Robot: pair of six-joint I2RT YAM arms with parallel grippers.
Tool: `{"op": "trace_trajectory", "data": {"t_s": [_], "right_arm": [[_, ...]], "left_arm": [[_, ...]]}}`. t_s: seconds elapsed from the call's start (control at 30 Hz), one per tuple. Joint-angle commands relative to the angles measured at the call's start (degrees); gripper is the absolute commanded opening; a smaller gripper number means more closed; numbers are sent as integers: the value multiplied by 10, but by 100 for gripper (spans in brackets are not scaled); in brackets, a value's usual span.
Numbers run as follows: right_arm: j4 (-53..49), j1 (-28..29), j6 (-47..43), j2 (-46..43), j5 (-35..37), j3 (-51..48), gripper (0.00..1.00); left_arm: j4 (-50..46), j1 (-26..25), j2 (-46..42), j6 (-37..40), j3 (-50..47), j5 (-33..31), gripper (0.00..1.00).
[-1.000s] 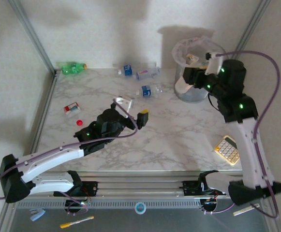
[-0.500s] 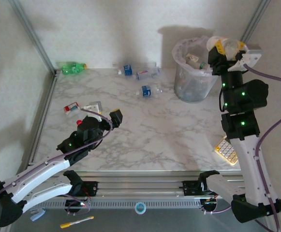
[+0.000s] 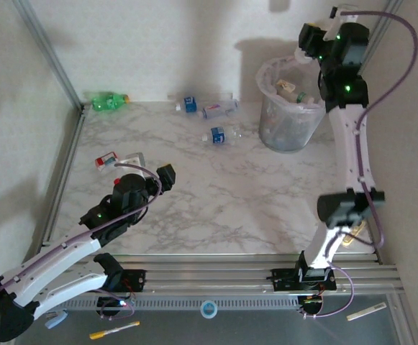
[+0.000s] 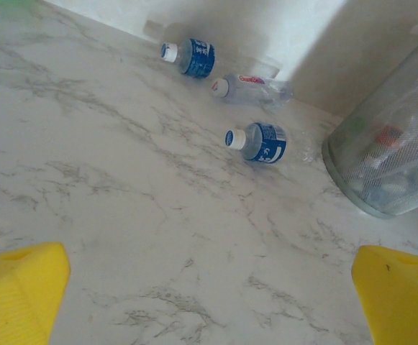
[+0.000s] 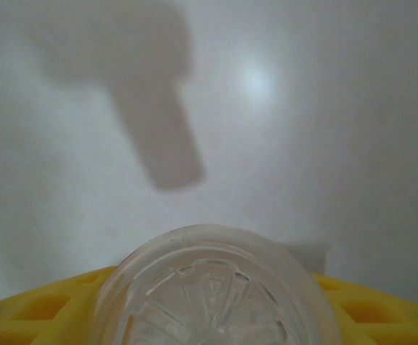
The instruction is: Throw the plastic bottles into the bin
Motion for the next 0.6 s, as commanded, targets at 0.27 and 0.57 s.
{"op": "trace_trajectory", "data": {"t_s": [0.27, 0.57], "right_arm": [[-218, -14, 42, -26, -74, 25, 77], [-223, -14, 37, -105, -122, -46, 89]], "left_arm": [[-121, 61, 32, -78, 105, 23, 100], [-165, 137, 51, -111, 122, 54, 100]]}}
